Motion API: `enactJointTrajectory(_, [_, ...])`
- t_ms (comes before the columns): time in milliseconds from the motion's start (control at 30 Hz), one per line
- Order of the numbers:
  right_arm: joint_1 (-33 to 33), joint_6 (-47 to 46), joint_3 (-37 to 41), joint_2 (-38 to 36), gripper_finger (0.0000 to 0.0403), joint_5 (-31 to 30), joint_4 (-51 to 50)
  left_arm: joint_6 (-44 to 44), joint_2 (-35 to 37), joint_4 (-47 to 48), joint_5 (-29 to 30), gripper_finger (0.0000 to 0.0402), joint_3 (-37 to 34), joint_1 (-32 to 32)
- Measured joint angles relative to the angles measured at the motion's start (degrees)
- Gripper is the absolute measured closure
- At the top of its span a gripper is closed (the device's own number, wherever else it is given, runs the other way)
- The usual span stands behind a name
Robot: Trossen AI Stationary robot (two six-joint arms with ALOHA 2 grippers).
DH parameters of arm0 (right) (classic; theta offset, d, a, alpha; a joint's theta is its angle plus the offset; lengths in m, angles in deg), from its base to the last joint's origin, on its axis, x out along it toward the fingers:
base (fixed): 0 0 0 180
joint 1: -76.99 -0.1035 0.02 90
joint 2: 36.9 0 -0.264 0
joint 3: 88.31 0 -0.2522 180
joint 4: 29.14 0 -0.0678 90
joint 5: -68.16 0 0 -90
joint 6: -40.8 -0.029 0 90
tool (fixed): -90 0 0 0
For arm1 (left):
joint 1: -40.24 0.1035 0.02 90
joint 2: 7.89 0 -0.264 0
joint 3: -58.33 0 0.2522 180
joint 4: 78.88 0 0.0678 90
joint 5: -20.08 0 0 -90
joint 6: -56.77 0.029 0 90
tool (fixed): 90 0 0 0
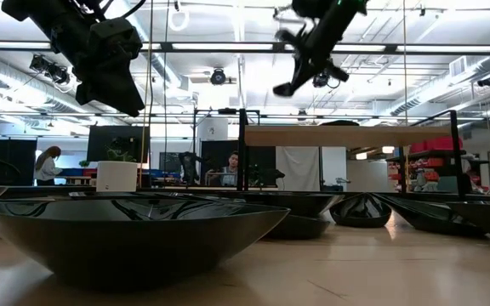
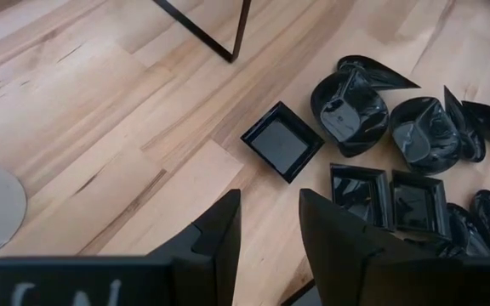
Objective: Pick & Place Mini shaped plates
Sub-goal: Stack the drop-shaped plate on top of the drop-shaped plate on the shelf
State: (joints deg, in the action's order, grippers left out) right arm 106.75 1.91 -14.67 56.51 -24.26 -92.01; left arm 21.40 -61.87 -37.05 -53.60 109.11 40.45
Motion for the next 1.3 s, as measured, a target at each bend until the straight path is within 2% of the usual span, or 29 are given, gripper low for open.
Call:
enactJointTrajectory(300, [3.9,4.1,0.0,5.0,0.0403,0.5,0.6,-1.7,0.0,0.0,0.3,0.0276,0.0,0.0])
enactJointTrajectory(667, [5.1,4.6,0.0,8.0,0.0397,0.4,1.9,-1.5,0.0,0.0,0.6,0.0276,0.0,0.0])
enactJointTrajectory(1300, [5.1,1.9,0.9,8.1,0.0390,0.3,1.4,-1.4,0.0,0.0,0.6,0.0276,0.0,0.0])
